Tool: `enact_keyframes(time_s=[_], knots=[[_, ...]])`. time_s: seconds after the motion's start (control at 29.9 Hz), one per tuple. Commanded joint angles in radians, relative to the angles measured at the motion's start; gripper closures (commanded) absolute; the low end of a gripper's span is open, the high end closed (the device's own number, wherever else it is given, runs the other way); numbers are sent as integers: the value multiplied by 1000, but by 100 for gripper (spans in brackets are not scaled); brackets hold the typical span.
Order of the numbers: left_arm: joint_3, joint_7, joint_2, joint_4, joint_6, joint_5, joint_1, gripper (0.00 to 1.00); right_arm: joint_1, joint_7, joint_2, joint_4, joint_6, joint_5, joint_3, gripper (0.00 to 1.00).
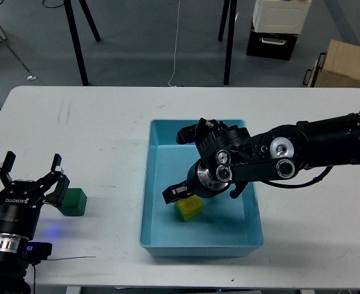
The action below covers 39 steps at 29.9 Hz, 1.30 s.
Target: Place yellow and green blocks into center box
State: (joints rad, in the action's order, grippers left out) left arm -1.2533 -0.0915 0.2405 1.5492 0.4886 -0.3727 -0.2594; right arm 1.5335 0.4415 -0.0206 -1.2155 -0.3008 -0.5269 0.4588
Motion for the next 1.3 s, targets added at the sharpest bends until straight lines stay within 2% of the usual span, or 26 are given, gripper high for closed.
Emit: enact_keyframes(time_s=[0.0, 0.1, 0.2, 0.33, 0.37, 0.4, 0.5, 0.57, 0.63, 0.67, 0.84, 1.0, 1.17, 1.27], knots=[[2, 1, 2, 0, 0, 0, 3, 0, 10, -1, -44, 82, -7, 47, -95, 1], [2, 3, 3, -1, 0, 0, 11, 0, 10, -4, -117, 191, -58, 149, -266, 1], [3, 4, 3, -12, 0, 0, 16, 0, -6, -6, -191, 292, -188, 360, -425, 1], [5, 6, 5, -14, 0, 0, 26, 0, -56, -26, -318, 329, -188, 614, -538, 1], [5, 7, 6, -14, 0, 0, 28, 0, -79, -50, -346, 330, -188, 651, -567, 1], [5, 7, 6, -14, 0, 0, 32, 0, -110, -94, -376, 338, -188, 680, -613, 1], [5, 9, 6, -15, 0, 0, 37, 0, -209, -268, -452, 346, -188, 722, -754, 1], [5, 9, 6, -15, 0, 0, 37, 0, -269, -366, -510, 347, -188, 751, -848, 1], [5, 9, 6, -17, 0, 0, 36, 0, -332, -421, -571, 349, -188, 803, -935, 1], [5, 10, 6, -21, 0, 0, 35, 0, -369, -434, -602, 349, -188, 839, -974, 1], [5, 9, 6, -34, 0, 0, 35, 0, -636, -437, -752, 323, -188, 1070, -1193, 1], [3, 4, 6, -34, 0, 0, 39, 0, -1066, -432, -844, 125, -188, 1211, -1449, 1], [0, 1, 8, -31, 0, -2, 45, 0, -1511, -438, -831, -146, -188, 1222, -1690, 1], [-9, -1, 13, -23, 0, -3, 43, 0, -1694, -443, -753, -284, -188, 1219, -1778, 1]])
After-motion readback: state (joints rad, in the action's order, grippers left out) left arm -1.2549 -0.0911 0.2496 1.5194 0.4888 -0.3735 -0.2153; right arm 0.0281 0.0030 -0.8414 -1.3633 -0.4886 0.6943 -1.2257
